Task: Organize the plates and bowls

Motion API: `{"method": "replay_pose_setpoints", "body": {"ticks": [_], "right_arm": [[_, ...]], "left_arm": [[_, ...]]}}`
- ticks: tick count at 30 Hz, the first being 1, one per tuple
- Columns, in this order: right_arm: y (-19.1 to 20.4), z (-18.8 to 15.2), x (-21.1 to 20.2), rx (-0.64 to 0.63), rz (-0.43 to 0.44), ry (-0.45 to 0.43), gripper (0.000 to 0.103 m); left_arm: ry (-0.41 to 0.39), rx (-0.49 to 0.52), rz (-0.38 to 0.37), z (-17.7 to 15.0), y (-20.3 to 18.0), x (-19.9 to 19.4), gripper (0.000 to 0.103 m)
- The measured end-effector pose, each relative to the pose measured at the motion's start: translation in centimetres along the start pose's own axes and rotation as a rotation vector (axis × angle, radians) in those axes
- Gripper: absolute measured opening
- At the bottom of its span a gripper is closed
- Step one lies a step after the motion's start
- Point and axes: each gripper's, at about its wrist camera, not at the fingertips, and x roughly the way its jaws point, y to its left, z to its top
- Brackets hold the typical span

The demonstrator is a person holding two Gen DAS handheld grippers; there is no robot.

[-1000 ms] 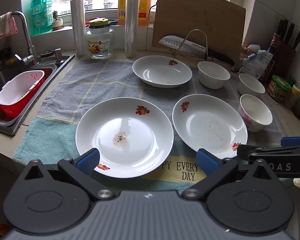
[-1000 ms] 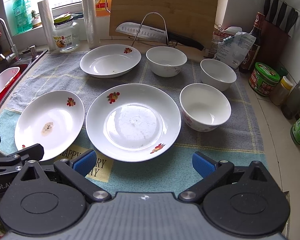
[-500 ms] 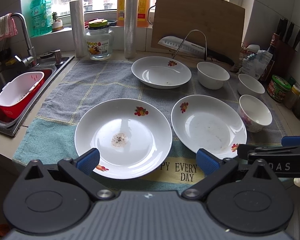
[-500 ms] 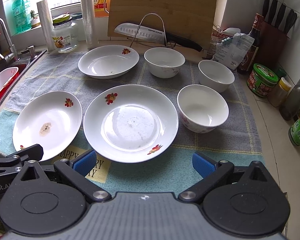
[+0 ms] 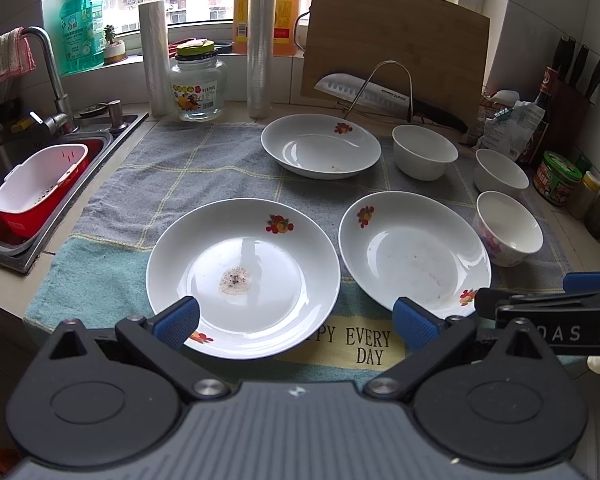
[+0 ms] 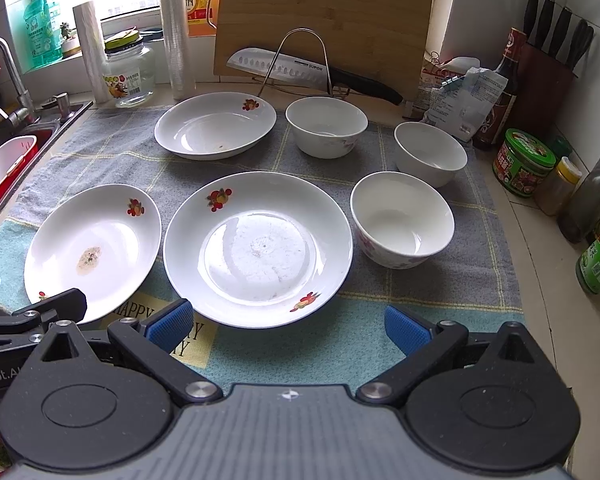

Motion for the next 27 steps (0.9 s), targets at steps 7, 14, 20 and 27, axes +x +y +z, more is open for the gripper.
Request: {"method": "replay_pose_setpoints", "body": {"ticks": [7,14,20,27], "right_arm": [[-0.2,0.1,-0.1,-0.002,-0.001,-0.003,0.103],[-0.4,0.1,-0.3,-0.005,0.002,-0.012,0.103],[-0.7,0.2,-0.9,-0.012,0.011,-0.025,0.103],[-0.7,0.5,-1.3,-0.023,0.032,-0.055,0.103]], "left_arm": [[-0.003,-0.001,0.001,-0.1,0.0,0.0,0.102],[-0.008,-0.004,0.000,-0.1,-0.3,-0.3,0.102],[-0.017,-0.004,-0.002,0.0,-0.4,-0.8,0.102],[-0.037,0.004,-0.010,0.2,-0.2,-1.2,0.102]]}}
